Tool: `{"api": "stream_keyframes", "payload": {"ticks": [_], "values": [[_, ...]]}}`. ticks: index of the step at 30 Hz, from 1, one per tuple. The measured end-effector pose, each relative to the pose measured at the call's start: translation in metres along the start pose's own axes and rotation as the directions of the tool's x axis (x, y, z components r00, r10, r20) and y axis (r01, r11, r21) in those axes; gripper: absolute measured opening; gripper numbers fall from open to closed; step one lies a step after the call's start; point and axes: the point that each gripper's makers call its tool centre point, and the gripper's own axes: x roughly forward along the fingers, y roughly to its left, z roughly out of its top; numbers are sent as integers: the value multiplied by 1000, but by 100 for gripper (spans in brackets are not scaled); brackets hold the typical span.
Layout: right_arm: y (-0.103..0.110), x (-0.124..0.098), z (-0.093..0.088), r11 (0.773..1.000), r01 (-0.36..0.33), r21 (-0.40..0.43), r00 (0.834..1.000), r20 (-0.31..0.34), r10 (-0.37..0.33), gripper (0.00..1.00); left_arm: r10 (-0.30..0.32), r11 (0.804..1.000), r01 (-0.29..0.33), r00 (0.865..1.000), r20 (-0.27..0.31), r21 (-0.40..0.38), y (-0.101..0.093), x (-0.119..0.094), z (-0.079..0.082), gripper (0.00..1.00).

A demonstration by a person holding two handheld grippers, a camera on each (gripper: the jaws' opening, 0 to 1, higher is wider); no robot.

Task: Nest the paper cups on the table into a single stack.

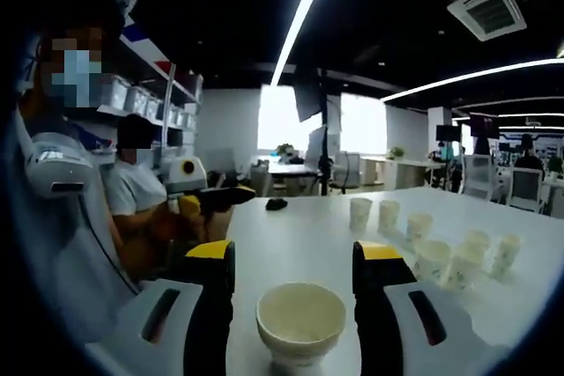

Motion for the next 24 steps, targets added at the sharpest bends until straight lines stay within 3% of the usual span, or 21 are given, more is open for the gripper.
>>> {"api": "stream_keyframes", "payload": {"ticks": [4, 11, 17, 24], "values": [[-4, -6, 5, 1000, 19, 3, 999, 38, -19, 57, 17, 1000, -17, 1000, 10, 2, 6, -1, 2, 56], [-8, -15, 9, 999, 47, -7, 997, 63, -47, 59, 69, 998, -68, 997, -39, 15, 21, 5, -16, 62], [-11, -18, 10, 998, 66, 0, 995, 78, -66, 63, 125, 992, -124, 992, -24, 27, 43, 7, -5, 65], [-10, -21, 9, 998, 65, -1, 994, 84, -65, 65, 221, 974, -219, 975, -38, 59, 82, 6, -2, 66]]}}
